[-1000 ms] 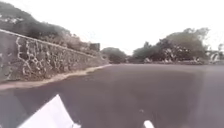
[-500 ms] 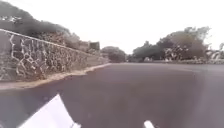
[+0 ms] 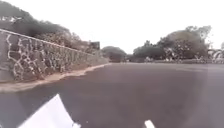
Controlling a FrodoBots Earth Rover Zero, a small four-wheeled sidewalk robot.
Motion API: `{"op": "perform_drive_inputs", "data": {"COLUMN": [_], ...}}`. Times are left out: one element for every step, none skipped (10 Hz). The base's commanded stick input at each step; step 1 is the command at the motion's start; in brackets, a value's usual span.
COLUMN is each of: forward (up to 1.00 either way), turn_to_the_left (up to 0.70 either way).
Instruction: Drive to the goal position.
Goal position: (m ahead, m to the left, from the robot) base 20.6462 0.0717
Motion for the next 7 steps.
{"op": "perform_drive_inputs", "data": {"forward": [0.50,0.50,0.50,0.50,0.50,0.50,0.50], "turn_to_the_left": [0.00,0.00,0.00,0.00,0.00,0.00,0.00]}}
